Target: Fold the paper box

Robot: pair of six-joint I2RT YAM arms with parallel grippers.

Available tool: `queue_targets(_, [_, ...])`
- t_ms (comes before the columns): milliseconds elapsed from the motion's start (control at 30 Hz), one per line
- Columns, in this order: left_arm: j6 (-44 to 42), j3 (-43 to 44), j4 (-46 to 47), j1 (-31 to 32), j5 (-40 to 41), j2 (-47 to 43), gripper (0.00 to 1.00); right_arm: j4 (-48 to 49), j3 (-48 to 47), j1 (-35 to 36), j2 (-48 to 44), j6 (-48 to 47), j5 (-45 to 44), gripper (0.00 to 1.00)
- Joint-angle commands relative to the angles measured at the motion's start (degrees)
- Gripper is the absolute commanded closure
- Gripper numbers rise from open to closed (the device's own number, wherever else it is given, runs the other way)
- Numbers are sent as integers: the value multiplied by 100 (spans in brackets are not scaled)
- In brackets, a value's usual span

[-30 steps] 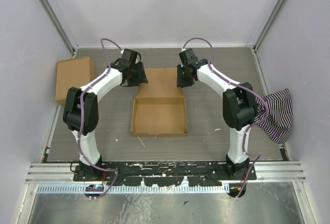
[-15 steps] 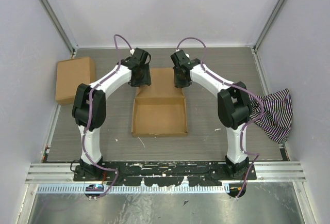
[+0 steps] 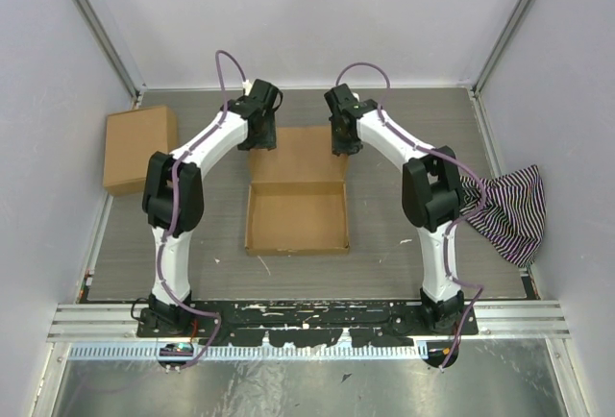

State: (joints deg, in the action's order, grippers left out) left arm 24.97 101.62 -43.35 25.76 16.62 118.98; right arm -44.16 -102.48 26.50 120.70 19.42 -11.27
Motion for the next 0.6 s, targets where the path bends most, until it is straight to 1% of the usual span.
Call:
queue_targets(0, [-141,484,-204,-135,112,392,38,-34,-649,-192,205,-180,300,69])
queue_targets(267, [-194,1101,-364,-295,-54,931,40,-120,-1344,-344,818,-316,577,69])
queue_targets(333, [-201,1162,-344,-315,-93,996,42,-100,-1464,-376,929,-325,639,69])
queue_targets(367, [-203,1184,-327,-323,-104,1021,46,-81,-1503,-382,970,-325,643,71])
queue_targets(433, [-220,1198,-261,-326,-170,1049,53,-31,-1531,-395,1017,-341,635,76])
queue_targets(467, [-221,1208,-242,-326,-206,1056,60,-9,-1530,-395,1024,-343,613,79])
queue_targets(500, [-221,1204,-211,-326,-243,1046,70,10,-1527,-398,1021,-347,597,82])
queue_targets(567, [-213,1137,-117,-326,-296,976,93,145,-1417,-400,929,-355,571,86])
